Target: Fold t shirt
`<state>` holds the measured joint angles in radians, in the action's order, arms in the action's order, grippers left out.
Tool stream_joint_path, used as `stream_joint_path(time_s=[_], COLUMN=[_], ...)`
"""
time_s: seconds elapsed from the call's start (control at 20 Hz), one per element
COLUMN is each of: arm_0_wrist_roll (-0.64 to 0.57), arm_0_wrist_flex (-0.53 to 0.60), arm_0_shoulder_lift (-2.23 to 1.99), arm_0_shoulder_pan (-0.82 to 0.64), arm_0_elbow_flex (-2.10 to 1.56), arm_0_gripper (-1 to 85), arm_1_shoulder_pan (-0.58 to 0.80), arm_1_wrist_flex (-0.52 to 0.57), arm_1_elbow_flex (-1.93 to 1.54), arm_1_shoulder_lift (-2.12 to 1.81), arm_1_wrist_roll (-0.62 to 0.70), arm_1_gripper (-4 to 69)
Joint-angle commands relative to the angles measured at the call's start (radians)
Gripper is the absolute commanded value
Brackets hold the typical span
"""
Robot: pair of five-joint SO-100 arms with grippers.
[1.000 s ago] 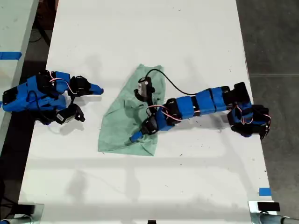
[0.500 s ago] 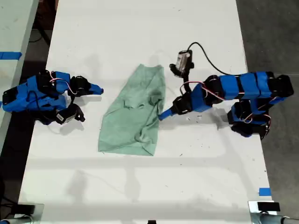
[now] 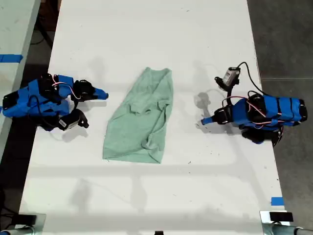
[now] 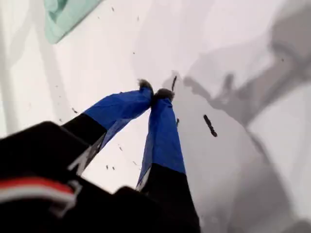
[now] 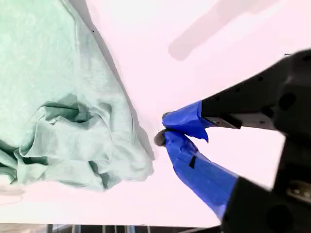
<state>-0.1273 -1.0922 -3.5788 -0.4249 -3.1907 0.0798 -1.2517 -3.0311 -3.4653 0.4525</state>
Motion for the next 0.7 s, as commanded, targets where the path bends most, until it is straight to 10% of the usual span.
stream_joint_path(time_s=[0.0, 0.65], arm_0_wrist_roll=[0.014, 0.012], arm_0_wrist_flex=[0.017, 0.017], arm_0_shoulder_lift=[-0.006, -0.006], arm_0_shoulder_pan=[0.006, -0.003], arm_0_elbow_flex=[-0.015, -0.015], arm_0_gripper=[-0.1, -0.1], arm_1_shoulder_pan=[0.075, 0.155], arm_1_wrist_flex=[-0.081, -0.094], arm_1_elbow_flex=[-0.077, -0.072], arm_1_shoulder_lift=[-0.037, -0.038], arm_1_wrist_roll=[0.020, 0.020], arm_1_gripper=[4.7, 5.8])
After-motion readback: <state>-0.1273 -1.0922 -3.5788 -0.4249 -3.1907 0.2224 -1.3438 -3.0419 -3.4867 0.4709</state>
